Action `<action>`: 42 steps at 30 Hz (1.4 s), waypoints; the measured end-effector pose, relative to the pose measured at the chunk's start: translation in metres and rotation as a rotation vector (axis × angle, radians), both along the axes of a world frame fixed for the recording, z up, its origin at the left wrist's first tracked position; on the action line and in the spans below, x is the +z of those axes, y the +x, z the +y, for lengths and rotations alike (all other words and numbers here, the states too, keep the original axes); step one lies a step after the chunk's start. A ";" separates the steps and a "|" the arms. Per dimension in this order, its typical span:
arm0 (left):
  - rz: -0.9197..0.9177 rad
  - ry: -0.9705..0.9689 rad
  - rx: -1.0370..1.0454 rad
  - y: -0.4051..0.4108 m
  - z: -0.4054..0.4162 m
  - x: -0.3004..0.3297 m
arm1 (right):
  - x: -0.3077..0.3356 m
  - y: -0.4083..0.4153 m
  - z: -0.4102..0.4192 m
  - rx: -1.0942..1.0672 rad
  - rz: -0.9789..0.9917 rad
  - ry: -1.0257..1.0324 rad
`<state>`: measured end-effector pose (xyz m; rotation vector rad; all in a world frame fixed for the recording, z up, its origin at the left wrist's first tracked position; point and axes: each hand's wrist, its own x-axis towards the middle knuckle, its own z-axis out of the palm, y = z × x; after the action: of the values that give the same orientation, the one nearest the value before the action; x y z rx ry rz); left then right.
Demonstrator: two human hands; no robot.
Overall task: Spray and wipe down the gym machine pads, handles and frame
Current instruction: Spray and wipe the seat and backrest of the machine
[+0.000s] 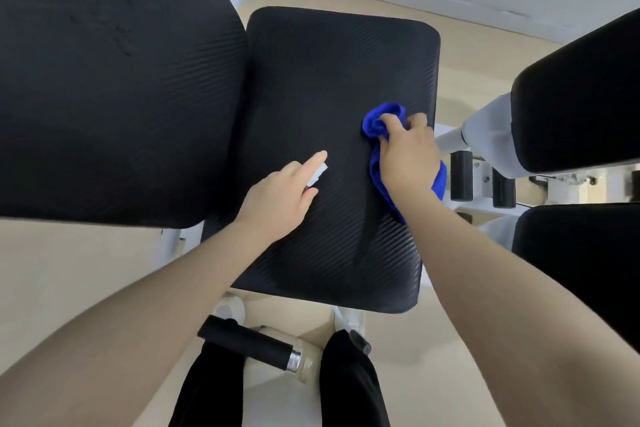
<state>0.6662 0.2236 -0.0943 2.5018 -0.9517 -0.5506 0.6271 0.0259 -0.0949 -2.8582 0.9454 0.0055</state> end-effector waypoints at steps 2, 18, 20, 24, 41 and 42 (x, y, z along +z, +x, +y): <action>-0.044 0.016 -0.001 0.000 0.008 0.003 | -0.004 -0.015 0.020 0.112 -0.027 -0.049; -0.800 0.228 -0.008 0.053 0.073 0.174 | 0.156 0.031 0.085 0.452 0.131 0.226; -0.884 0.304 0.021 0.067 0.080 0.198 | 0.168 0.038 0.089 0.402 0.118 0.242; -0.943 0.474 0.078 0.087 0.095 0.233 | 0.184 0.047 0.099 0.331 0.082 0.315; -0.708 0.522 -0.126 0.058 0.094 0.175 | 0.157 0.055 0.110 0.297 0.122 0.348; -0.695 0.537 -0.139 0.054 0.095 0.166 | 0.152 0.055 0.110 0.280 0.115 0.372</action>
<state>0.7197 0.3184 0.0720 3.2183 -1.3689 0.0757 0.6822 0.1355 0.0571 -2.6313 0.4881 0.3389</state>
